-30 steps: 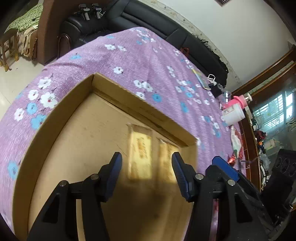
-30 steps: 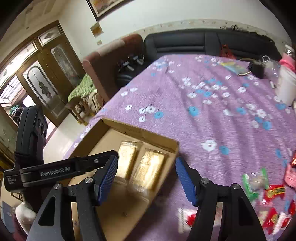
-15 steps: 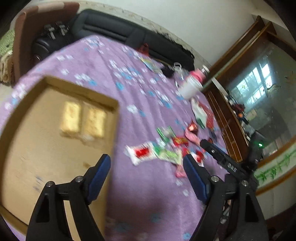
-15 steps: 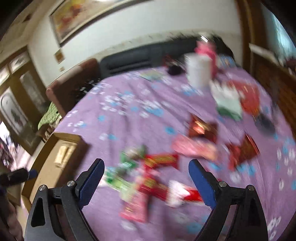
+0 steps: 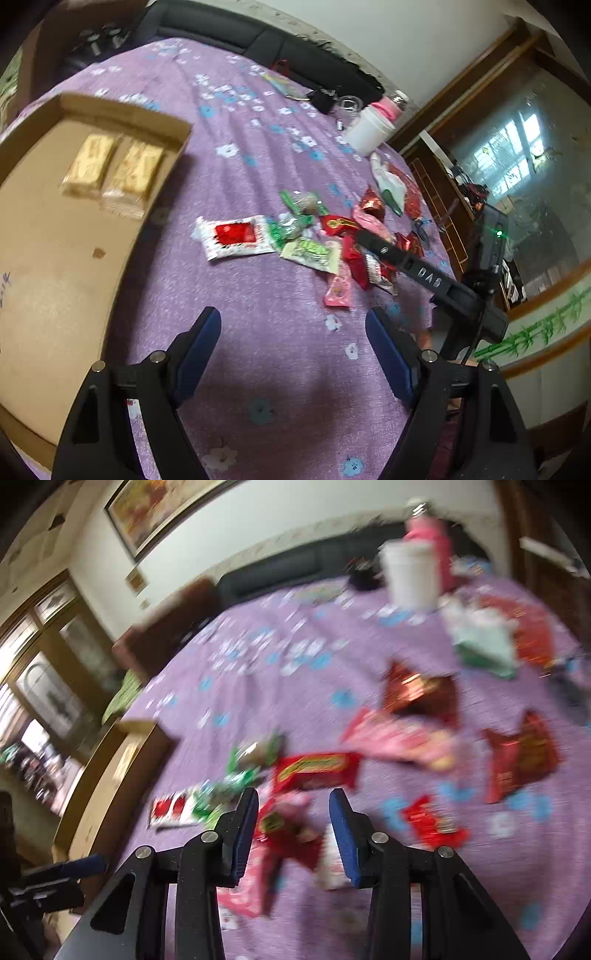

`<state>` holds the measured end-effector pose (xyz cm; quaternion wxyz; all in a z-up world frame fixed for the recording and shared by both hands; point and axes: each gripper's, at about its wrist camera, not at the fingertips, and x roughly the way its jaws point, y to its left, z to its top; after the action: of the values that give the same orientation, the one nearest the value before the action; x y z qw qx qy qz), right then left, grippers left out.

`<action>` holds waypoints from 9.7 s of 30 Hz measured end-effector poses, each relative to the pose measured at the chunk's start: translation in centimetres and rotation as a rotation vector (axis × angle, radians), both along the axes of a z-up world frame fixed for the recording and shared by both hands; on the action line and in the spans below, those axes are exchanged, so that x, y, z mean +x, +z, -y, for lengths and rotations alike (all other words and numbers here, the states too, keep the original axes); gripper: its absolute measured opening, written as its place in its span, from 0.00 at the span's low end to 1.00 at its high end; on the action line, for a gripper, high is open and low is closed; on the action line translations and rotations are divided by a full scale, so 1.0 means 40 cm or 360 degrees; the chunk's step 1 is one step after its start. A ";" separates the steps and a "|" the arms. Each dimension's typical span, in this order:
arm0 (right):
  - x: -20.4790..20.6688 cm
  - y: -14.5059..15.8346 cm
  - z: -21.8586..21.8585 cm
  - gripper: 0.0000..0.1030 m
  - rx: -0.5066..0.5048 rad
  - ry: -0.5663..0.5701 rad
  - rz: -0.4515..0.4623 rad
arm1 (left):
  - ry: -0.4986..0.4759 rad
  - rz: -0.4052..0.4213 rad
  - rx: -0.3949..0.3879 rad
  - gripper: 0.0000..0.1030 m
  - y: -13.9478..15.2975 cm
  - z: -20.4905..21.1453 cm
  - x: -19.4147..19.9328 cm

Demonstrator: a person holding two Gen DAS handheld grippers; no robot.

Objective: Organize snacks
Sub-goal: 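Grasp the green-and-white packet with the left tool while the right tool grasps the pink packet, then carry both packets into the cardboard box and open both tools, then grasp the red-and-white packet with the left tool while the right tool grasps the green candy, then carry both snacks into the cardboard box and open both tools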

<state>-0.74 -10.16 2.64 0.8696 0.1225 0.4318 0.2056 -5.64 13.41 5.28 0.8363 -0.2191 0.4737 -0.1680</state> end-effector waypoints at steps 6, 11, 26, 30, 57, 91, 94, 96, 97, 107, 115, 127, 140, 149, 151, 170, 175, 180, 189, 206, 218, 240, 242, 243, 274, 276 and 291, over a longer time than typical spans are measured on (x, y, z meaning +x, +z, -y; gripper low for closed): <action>-0.023 -0.020 -0.013 0.45 0.0341 0.0329 -0.0126 | 0.0046 0.0000 0.0014 0.77 0.002 -0.027 -0.002; -0.038 -0.016 -0.015 0.45 0.0174 0.0312 -0.0090 | 0.0032 -0.0016 0.0025 0.77 -0.011 -0.011 0.013; -0.066 -0.036 -0.087 0.65 -0.0169 0.0194 0.0060 | -0.0070 0.0030 0.0278 0.74 -0.049 0.091 0.031; -0.062 -0.036 -0.086 0.65 -0.0187 0.0153 0.0074 | -0.0062 0.0025 0.0261 0.74 -0.059 0.080 0.038; -0.034 -0.040 0.062 0.54 0.0152 -0.0008 -0.0098 | -0.0201 0.0214 0.0764 0.18 -0.085 0.210 0.098; -0.095 0.140 -0.185 0.28 -0.0273 -0.0040 0.0029 | 0.0310 0.0293 0.0392 0.19 0.086 -0.365 -0.069; -0.079 0.160 -0.272 0.28 -0.0217 0.0078 0.0009 | 0.0327 0.0253 0.0442 0.19 0.088 -0.401 -0.014; -0.067 0.163 -0.334 0.28 -0.0183 0.0153 -0.0014 | 0.0325 0.0225 0.0456 0.19 0.084 -0.420 0.019; -0.060 0.163 -0.361 0.28 -0.0170 0.0183 -0.0024 | 0.0323 0.0205 0.0469 0.19 0.080 -0.426 0.042; 0.008 0.095 -0.623 0.29 -0.0190 0.0410 -0.0109 | 0.0302 0.0022 0.0532 0.19 -0.008 -0.462 0.231; 0.073 0.040 -0.715 0.29 -0.0134 0.0437 -0.0189 | 0.0366 -0.0033 0.0520 0.29 -0.040 -0.500 0.288; 0.129 0.041 -0.779 0.36 -0.0064 0.0431 -0.0170 | 0.0524 0.0181 0.0328 0.61 0.095 -0.559 0.165; 0.048 0.119 -0.578 0.57 0.0033 0.0275 -0.0043 | 0.0548 0.0333 0.0227 0.70 0.164 -0.490 -0.015; -0.056 0.136 -0.285 0.59 -0.0008 0.0053 0.0062 | 0.0461 0.0367 0.0204 0.76 0.163 -0.340 -0.110; -0.068 0.127 -0.214 0.60 -0.0049 -0.0031 0.0058 | 0.0418 0.0379 0.0200 0.76 0.160 -0.299 -0.126; 0.078 0.017 -0.308 0.60 -0.0316 -0.0100 -0.0102 | 0.0331 0.0310 0.0242 0.76 0.131 -0.223 -0.188; 0.063 -0.017 -0.374 0.57 -0.0599 0.0014 -0.0059 | 0.0351 0.0288 0.0220 0.76 0.122 -0.245 -0.191; -0.038 -0.016 -0.331 0.54 -0.0737 0.0176 -0.0047 | 0.0311 0.0301 0.0199 0.76 0.119 -0.237 -0.191; -0.168 0.065 -0.027 0.54 -0.0326 0.0002 0.0005 | 0.0109 0.0329 0.0241 0.76 0.110 -0.133 -0.184; -0.169 -0.017 -0.136 0.27 -0.0248 0.0032 -0.0095 | -0.0012 0.0269 0.0364 0.76 0.072 -0.021 -0.154; -0.230 -0.025 0.026 0.27 -0.0367 -0.0101 -0.0083 | -0.0310 0.0179 0.0583 0.76 -0.034 0.155 -0.077; -0.292 -0.011 0.049 0.26 -0.0237 -0.0081 0.0033 | -0.0285 0.0238 0.0594 0.28 -0.042 0.163 -0.043; -0.294 -0.002 0.044 0.26 -0.0216 -0.0077 0.0040 | -0.0247 0.0248 0.0535 0.28 -0.015 0.128 -0.054; -0.293 0.003 0.038 0.26 -0.0213 -0.0072 0.0041 | -0.0229 0.0257 0.0519 0.28 -0.002 0.110 -0.060; -0.030 0.054 -0.735 0.28 -0.0184 0.0580 -0.0102 | 0.0400 0.0005 0.0644 0.31 -0.039 -0.508 0.094; -0.010 0.029 -0.765 0.28 -0.0198 0.0570 -0.0139 | 0.0409 0.0017 0.0620 0.41 -0.034 -0.518 0.096; -0.074 0.091 -0.650 0.52 -0.0054 0.0418 0.0018 | 0.0672 0.0261 0.0570 0.74 0.091 -0.511 -0.098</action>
<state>-3.68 15.83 6.28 0.8396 0.0490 0.4427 0.3109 -9.57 33.86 8.93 0.9136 -0.1474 0.3706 0.0791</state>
